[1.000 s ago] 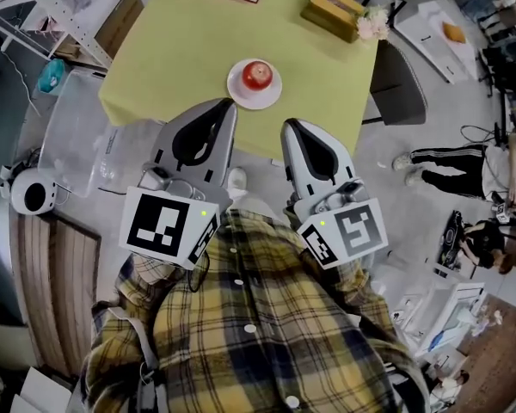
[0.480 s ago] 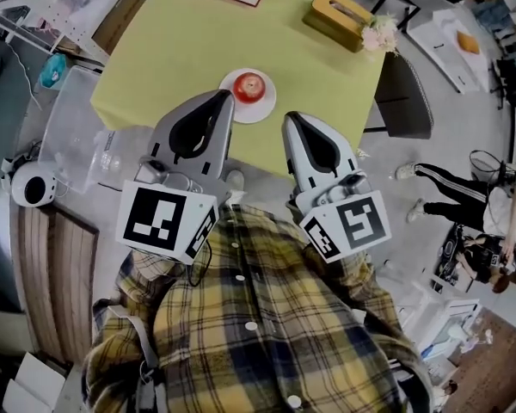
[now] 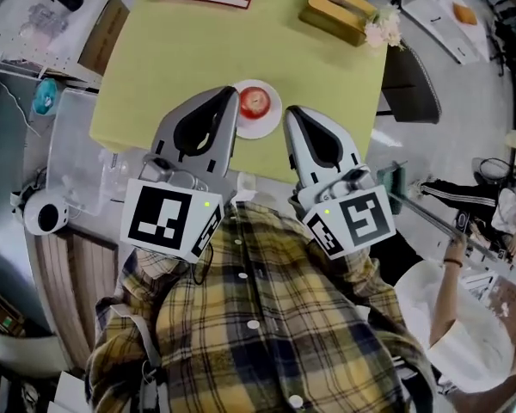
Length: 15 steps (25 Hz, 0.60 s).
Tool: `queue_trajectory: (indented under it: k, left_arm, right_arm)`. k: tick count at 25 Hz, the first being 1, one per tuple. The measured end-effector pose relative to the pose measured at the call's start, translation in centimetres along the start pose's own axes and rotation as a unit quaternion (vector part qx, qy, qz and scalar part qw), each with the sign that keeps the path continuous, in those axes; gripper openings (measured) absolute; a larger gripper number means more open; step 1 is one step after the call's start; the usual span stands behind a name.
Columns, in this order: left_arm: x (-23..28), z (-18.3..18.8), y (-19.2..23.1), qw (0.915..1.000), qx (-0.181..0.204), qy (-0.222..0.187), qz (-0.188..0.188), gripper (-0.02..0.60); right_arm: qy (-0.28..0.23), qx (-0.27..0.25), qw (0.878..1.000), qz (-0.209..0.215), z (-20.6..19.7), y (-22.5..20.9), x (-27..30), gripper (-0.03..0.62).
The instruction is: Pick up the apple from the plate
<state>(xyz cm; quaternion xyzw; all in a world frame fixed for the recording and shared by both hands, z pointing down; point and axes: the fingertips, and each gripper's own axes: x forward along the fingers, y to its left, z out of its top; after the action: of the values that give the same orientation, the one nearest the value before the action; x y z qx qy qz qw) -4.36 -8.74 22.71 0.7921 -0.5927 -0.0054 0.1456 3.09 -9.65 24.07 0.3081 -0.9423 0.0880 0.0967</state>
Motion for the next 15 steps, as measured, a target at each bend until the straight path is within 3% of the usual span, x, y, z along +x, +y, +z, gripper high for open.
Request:
queue_trajectory:
  k: [9, 15]
  left_arm:
    - [4.7, 2.4, 6.6, 0.9964, 0.015, 0.027, -0.078, 0.005]
    - [6.6, 2.6, 8.2, 0.9894, 0.024, 0.051, -0.134, 0.005]
  right_arm:
    - [-0.001, 0.029, 0.996, -0.081, 1.8, -1.4, 7.1, -0.003]
    - [-0.004, 0.050, 0.989, -0.139, 2.0, -2.5, 9.1, -0.003]
